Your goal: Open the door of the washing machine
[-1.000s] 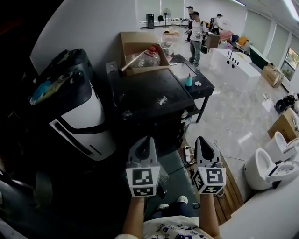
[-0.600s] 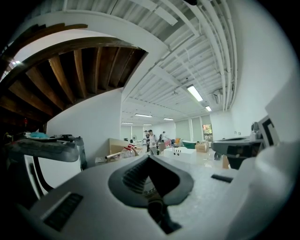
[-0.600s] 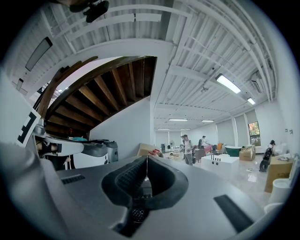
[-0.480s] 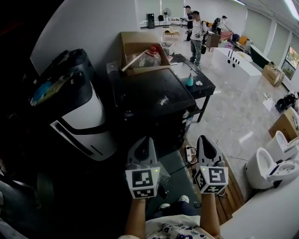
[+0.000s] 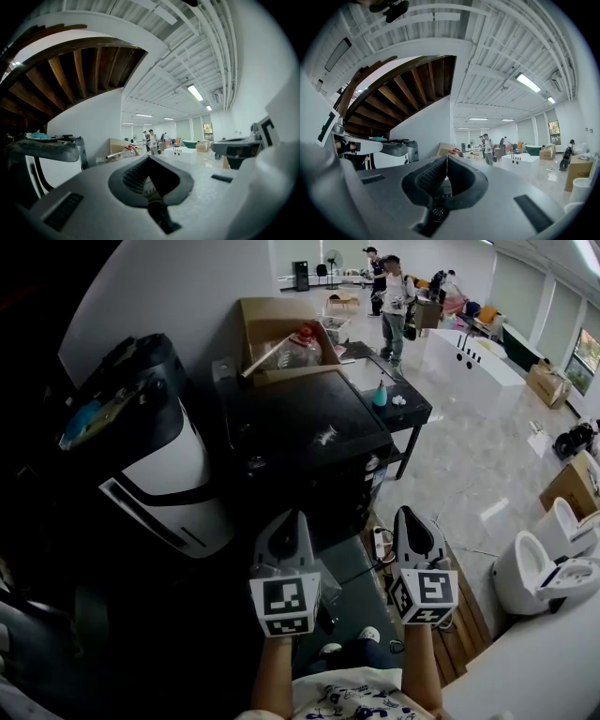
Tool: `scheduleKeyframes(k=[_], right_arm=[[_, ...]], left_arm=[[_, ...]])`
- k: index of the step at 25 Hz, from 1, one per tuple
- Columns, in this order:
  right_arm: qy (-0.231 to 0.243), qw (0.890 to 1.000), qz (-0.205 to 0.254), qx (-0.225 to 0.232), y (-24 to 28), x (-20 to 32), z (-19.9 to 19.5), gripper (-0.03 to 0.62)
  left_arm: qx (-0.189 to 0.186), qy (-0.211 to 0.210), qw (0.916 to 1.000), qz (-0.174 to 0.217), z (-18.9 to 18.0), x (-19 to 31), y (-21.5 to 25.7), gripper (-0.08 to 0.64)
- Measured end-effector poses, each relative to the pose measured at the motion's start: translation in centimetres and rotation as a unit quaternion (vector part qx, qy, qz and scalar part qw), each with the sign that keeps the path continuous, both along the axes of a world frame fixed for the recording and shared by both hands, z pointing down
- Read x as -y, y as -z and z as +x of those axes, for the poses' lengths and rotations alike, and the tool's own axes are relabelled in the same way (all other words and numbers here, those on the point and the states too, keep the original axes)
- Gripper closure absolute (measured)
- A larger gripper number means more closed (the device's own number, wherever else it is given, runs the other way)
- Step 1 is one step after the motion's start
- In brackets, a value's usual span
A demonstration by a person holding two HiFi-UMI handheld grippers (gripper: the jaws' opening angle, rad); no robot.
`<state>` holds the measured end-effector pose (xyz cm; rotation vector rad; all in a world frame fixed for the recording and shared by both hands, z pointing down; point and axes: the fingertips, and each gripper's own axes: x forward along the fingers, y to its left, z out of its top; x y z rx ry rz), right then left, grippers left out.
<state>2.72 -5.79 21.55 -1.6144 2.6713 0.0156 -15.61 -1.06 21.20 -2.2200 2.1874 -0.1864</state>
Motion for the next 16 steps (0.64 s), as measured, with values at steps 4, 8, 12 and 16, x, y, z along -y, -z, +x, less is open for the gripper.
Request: scheduleKeyframes(k=[4, 8, 12, 16], right_arm=[[0.000, 1.000, -0.002, -0.004, -0.27, 0.06, 0.12, 0.574], [0.000, 1.000, -0.007, -0.002, -0.45, -0.05, 0.24, 0.574], [-0.002, 1.000, -0.006, -0.006, -0.39, 0.00, 0.42, 0.574], [-0.001, 1.000, -0.007, -0.008, -0.28, 0.09, 0.35, 0.574]], left_arm=[[-0.002, 0.002, 1.0000, -0.001, 0.06, 0.07, -0.04, 0.558], [0.003, 0.000, 1.0000, -0.002, 0.27, -0.07, -0.01, 0.558], [0.005, -0.001, 1.0000, -0.001, 0.38, -0.06, 0.09, 0.558], [0.005, -0.001, 1.0000, -0.002, 0.31, 0.03, 0.21, 0.558]])
